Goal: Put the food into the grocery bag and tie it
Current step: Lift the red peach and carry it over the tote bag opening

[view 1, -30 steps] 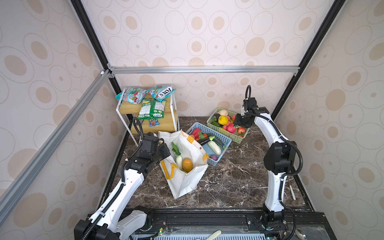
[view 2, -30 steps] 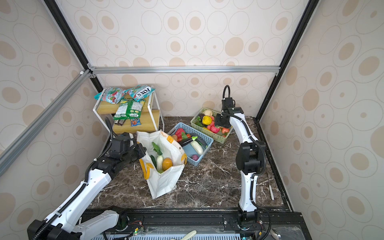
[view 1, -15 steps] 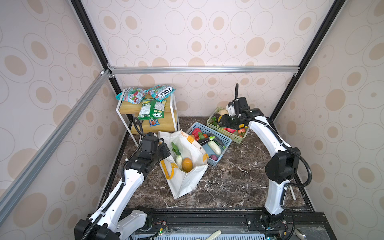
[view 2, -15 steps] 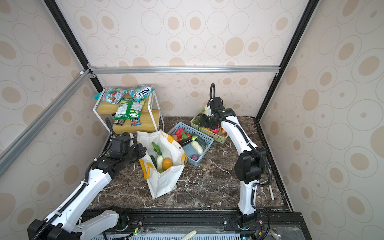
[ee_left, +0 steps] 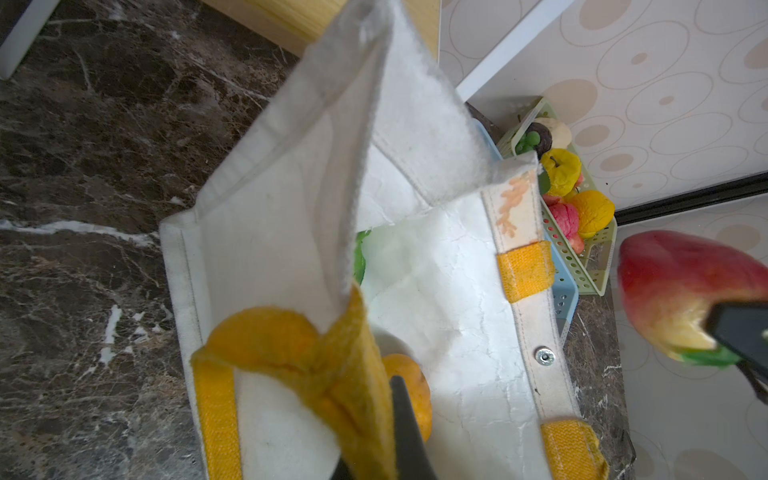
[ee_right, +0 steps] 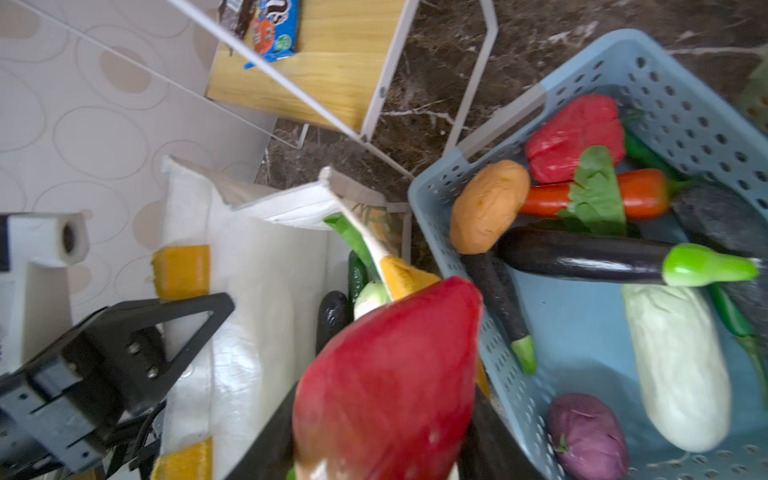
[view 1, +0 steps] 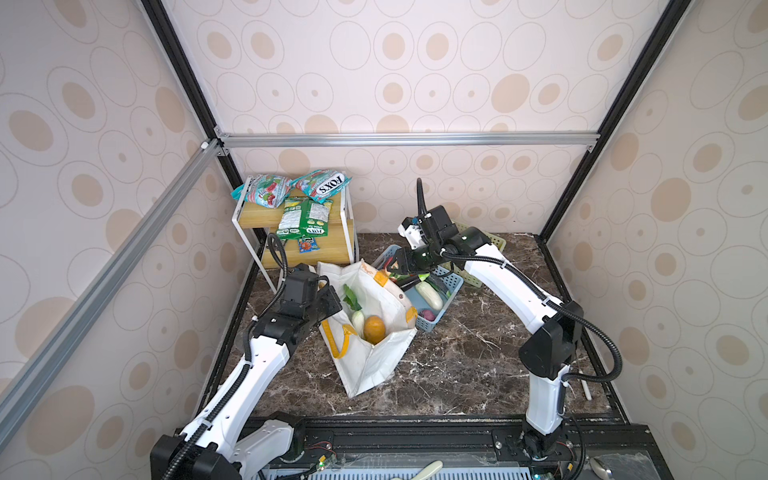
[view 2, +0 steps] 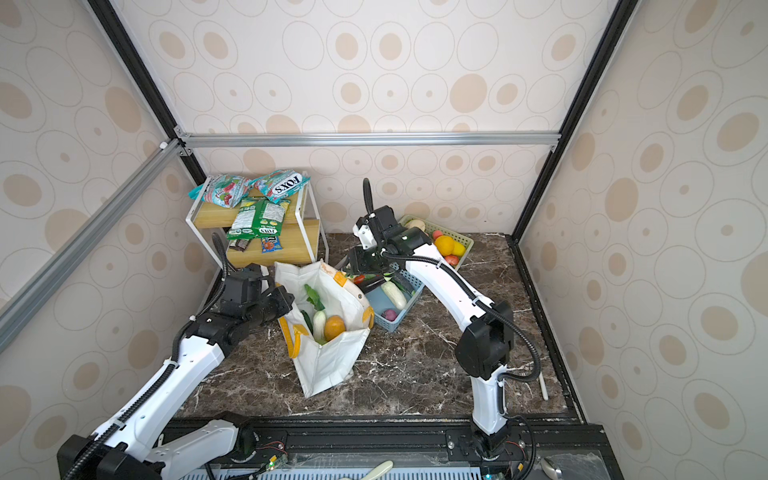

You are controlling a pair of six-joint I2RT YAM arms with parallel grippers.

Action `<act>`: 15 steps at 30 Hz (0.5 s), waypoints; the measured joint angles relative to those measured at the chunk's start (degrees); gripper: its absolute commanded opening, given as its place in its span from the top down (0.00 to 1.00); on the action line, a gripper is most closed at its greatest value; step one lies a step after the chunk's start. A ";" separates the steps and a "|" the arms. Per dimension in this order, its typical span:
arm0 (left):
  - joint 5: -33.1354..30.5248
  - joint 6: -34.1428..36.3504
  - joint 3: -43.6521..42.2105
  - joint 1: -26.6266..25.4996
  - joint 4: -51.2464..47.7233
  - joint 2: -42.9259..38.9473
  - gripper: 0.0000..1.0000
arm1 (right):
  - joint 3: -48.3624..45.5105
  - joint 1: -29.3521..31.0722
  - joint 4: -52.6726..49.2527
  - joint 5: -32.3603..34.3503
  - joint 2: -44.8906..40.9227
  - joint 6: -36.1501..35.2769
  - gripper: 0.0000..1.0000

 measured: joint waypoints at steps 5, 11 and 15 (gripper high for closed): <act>0.24 0.22 0.02 0.00 0.44 0.59 1.00 | 0.22 2.71 0.63 -1.86 0.24 -0.57 0.54; 0.28 0.42 0.35 0.00 0.59 1.09 1.00 | 0.22 4.79 0.66 -2.99 1.75 -1.88 0.54; 0.48 0.61 0.90 0.00 0.57 1.62 1.00 | 0.22 5.44 0.68 -3.37 2.95 -2.95 0.54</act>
